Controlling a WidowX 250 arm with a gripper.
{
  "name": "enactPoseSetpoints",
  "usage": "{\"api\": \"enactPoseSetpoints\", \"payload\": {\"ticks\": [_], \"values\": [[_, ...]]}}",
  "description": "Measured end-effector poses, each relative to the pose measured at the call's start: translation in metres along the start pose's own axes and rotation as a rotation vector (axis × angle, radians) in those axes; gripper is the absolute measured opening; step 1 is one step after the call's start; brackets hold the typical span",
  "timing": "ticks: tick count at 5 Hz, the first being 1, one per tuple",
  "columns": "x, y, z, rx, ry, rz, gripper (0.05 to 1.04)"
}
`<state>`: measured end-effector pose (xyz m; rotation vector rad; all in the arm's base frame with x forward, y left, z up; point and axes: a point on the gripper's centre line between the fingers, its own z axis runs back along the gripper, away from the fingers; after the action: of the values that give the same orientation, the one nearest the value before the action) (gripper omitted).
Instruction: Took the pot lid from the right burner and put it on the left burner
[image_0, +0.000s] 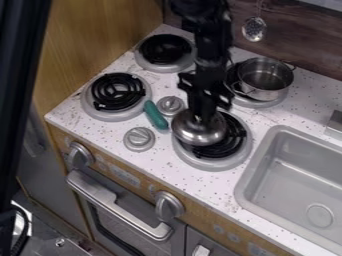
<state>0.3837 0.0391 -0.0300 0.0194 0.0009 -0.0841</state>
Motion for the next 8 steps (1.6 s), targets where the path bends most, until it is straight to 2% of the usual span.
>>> {"api": "enactPoseSetpoints", "payload": {"ticks": [1, 2, 3, 4, 5, 6, 8], "values": [[0.017, 0.048, 0.026, 0.029, -0.082, 0.066, 0.269], [0.024, 0.101, 0.041, 0.085, -0.12, 0.151, 0.269], [0.017, 0.142, 0.017, 0.074, -0.066, 0.24, 0.269], [0.003, 0.194, -0.007, 0.04, -0.019, 0.316, 0.269], [-0.006, 0.208, -0.016, 0.032, 0.016, 0.344, 0.269], [-0.008, 0.209, -0.018, 0.035, 0.034, 0.342, 0.269], [-0.032, 0.185, -0.019, 0.072, 0.047, 0.291, 0.303]]}}
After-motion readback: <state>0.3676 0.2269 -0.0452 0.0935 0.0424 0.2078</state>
